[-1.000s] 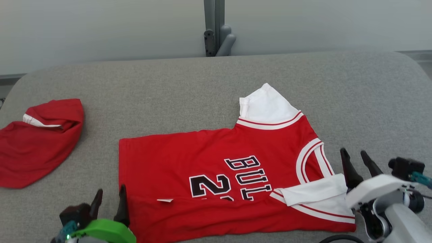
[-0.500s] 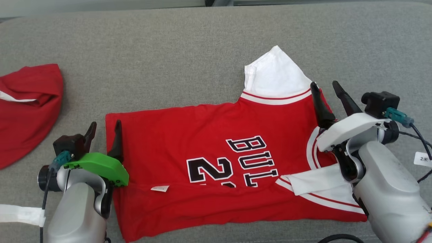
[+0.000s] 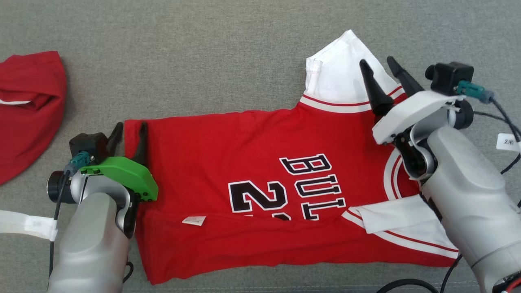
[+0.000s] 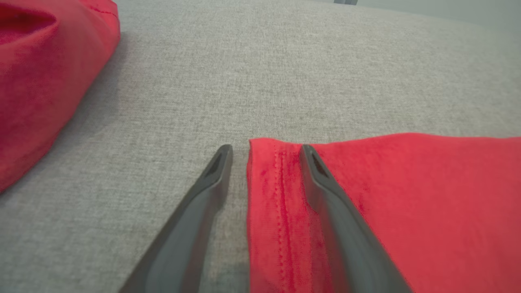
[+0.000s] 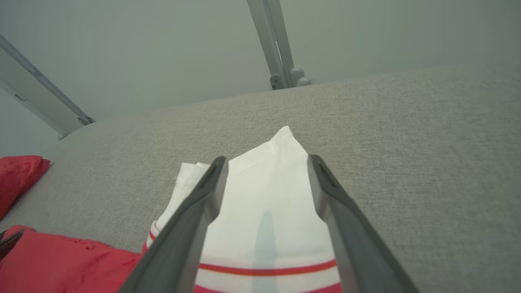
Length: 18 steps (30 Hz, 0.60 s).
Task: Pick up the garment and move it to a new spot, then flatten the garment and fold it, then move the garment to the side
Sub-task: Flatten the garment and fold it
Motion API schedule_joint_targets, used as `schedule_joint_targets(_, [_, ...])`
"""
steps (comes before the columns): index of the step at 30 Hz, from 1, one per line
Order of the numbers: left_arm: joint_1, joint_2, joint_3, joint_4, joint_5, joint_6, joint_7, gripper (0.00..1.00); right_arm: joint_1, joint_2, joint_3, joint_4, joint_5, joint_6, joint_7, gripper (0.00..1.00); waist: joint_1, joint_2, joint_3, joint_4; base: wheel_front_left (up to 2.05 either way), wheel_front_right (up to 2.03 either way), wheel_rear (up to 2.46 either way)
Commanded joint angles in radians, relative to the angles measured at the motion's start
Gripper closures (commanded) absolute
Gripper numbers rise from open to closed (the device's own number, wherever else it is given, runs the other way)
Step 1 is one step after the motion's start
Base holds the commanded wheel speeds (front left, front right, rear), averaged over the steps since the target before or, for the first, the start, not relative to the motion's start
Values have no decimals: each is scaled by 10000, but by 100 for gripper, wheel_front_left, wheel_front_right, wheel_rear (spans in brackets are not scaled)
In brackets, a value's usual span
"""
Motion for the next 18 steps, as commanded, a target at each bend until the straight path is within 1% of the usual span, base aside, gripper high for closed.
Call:
schedule_joint_targets(1, [-147,-53,-180,27,-58,30,16,100,-471,-188,-8,26,177,-6,124,0,-2,0,119,177,0,0,0])
schedule_joint_targets(4, [-280,-84,-377,-129,-99,30,16,100,-954,-369,137,245,253,-4,568,0,-2,0,223,338,0,0,0])
schedule_joint_targets(9, [-472,-199,-796,-621,-186,30,10,100,-2010,-668,421,1001,189,-4,1760,0,-2,0,459,725,0,0,0])
schedule_joint_targets(10, [-472,-199,-796,-621,-186,30,10,100,-2010,-668,421,1001,189,-4,1760,0,-2,0,459,725,0,0,0])
schedule_joint_targets(12, [-526,-262,-982,-827,-202,30,9,100,-2381,-766,522,1418,104,-4,2249,0,-2,0,570,909,0,0,0])
schedule_joint_targets(15, [-619,-379,-1246,-1077,-260,30,10,100,-2933,-899,642,1997,-124,-4,2666,0,-2,0,742,1180,0,0,0])
schedule_joint_targets(18, [-707,-470,-1478,-1208,-329,30,10,100,-3178,-811,827,2634,-305,-4,3186,0,-2,0,875,1386,0,0,0])
